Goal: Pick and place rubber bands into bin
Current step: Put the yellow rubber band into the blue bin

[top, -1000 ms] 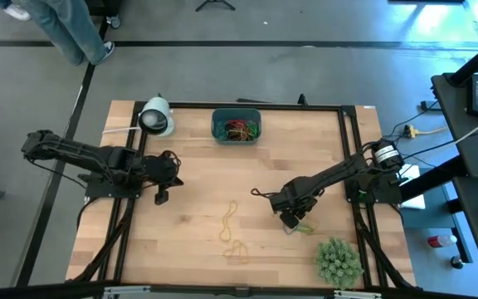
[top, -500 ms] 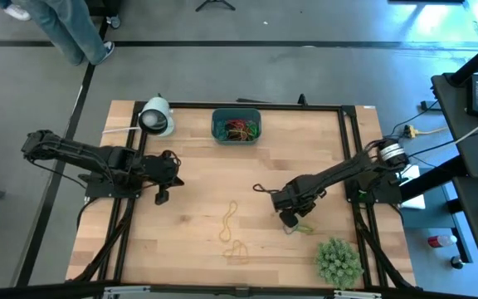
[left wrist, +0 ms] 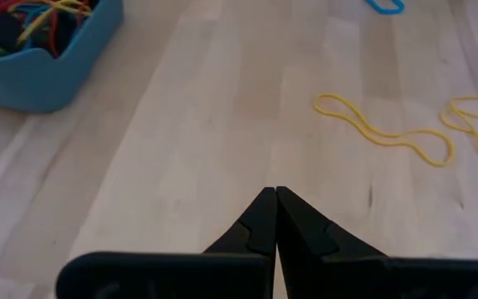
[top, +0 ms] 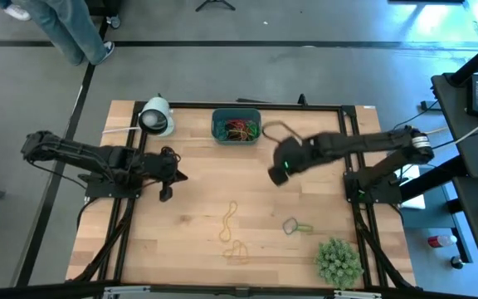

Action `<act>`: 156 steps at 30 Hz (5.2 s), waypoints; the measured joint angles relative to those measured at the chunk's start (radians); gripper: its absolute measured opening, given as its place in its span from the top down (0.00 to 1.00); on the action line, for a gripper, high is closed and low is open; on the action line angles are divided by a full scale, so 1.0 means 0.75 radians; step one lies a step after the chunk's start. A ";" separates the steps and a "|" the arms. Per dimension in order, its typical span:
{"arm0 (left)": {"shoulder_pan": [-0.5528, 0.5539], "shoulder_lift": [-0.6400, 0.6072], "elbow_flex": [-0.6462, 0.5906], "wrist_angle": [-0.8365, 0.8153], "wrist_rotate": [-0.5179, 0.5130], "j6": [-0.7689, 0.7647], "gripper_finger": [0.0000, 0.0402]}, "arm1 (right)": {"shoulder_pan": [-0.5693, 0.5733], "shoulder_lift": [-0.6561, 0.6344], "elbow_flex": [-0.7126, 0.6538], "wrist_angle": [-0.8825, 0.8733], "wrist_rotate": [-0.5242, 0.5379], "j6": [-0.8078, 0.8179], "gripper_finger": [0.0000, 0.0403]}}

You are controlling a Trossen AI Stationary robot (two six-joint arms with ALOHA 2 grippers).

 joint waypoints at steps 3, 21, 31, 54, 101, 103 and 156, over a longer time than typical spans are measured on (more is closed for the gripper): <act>0.044 0.000 0.000 -0.001 0.000 -0.010 1.00 | -0.139 0.056 0.147 0.037 0.059 -0.213 1.00; 0.310 0.000 0.000 -0.003 0.010 -0.063 1.00 | -0.651 0.965 1.081 0.195 -0.077 -1.173 1.00; 0.317 0.000 0.000 -0.003 0.003 -0.130 1.00 | -0.673 1.277 1.183 0.142 -0.112 -1.230 0.95; 0.300 0.000 0.000 -0.003 0.259 -0.073 1.00 | -0.670 1.060 1.184 -0.002 -0.223 -1.021 0.58; -0.263 1.425 1.191 -0.438 -0.126 -0.388 1.00 | 0.274 -0.518 -0.788 0.801 -0.231 -0.456 0.98; -0.263 1.508 1.263 -0.502 -0.102 -0.444 1.00 | 0.289 -0.528 -0.817 0.804 -0.231 -0.451 0.98; 0.092 1.971 2.197 -1.445 -0.204 -0.390 0.99 | 0.321 -0.531 -0.840 0.826 0.130 -0.703 0.98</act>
